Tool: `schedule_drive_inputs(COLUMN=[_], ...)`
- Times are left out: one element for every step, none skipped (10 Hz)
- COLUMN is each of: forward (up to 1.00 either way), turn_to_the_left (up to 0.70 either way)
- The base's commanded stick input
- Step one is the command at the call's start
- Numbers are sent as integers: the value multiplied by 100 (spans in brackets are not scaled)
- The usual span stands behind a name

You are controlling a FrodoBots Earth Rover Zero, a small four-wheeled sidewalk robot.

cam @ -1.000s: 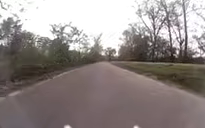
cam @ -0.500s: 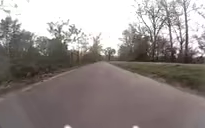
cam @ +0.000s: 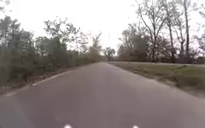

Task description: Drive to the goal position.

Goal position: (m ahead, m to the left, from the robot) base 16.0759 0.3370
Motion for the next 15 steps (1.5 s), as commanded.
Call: schedule_drive_inputs(forward=[100,100,100,100,100,100,100,100,100,100,100,100,100,100,100], turn_to_the_left=[0,0,0,0,0,0,0,0,0,0,0,0,0,0,0])
